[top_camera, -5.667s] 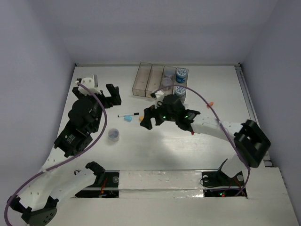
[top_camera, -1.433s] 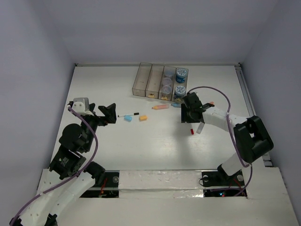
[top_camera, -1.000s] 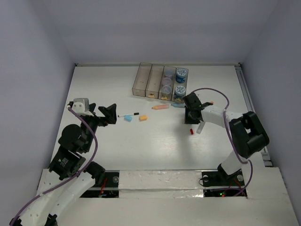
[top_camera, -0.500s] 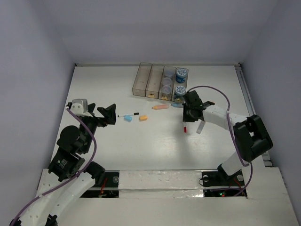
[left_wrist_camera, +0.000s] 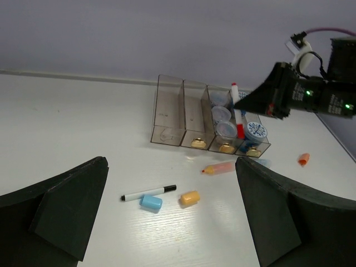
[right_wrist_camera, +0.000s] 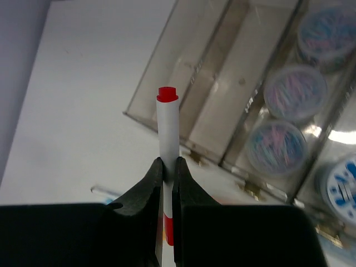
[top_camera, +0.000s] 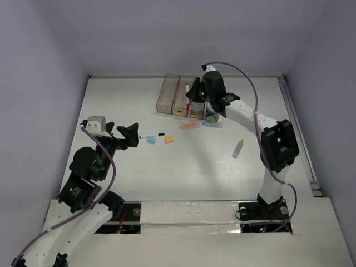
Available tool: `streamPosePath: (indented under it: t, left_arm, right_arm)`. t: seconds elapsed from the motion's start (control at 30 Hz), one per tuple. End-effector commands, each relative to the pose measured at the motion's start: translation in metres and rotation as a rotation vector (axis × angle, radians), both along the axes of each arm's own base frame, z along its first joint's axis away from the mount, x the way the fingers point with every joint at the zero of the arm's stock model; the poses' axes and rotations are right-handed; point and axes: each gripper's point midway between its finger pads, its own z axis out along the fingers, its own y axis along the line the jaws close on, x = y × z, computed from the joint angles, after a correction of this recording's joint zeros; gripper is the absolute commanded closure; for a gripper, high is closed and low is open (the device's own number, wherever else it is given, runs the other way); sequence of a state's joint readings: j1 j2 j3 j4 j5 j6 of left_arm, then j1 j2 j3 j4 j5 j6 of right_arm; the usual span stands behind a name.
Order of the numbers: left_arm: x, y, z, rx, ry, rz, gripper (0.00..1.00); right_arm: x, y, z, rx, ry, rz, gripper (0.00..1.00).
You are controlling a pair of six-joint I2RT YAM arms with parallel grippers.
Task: Sort the stationery into containers
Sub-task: Pick up the pen from the center of the board, then place the stationery in the storage box.
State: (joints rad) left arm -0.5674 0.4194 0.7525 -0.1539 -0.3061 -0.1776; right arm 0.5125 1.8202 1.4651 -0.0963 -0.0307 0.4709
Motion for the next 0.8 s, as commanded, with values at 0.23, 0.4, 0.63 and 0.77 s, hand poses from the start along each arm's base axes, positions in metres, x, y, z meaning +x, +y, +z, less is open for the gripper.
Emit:
streamPosePath:
  t: [0.23,0.4,0.63,0.77]
  left_arm:
    - [0.007,-0.001,0.004,-0.013,-0.016,0.016,0.01]
    - [0.007,-0.001,0.005,-0.014,-0.018,0.013,0.01]
    - [0.006,-0.002,0.006,-0.017,-0.02,0.006,0.01]
    - [0.006,-0.002,0.005,-0.017,-0.02,0.008,0.01]
  right_arm:
    - [0.101,0.043,0.029,0.079,-0.168,-0.1,1.0]
    - [0.11,0.041,0.014,0.051,-0.156,-0.131,0.98]
    - [0.113,0.039,-0.004,0.005,-0.126,-0.133,0.52]
    - [0.108,0.032,0.006,-0.036,-0.152,-0.128,0.41]
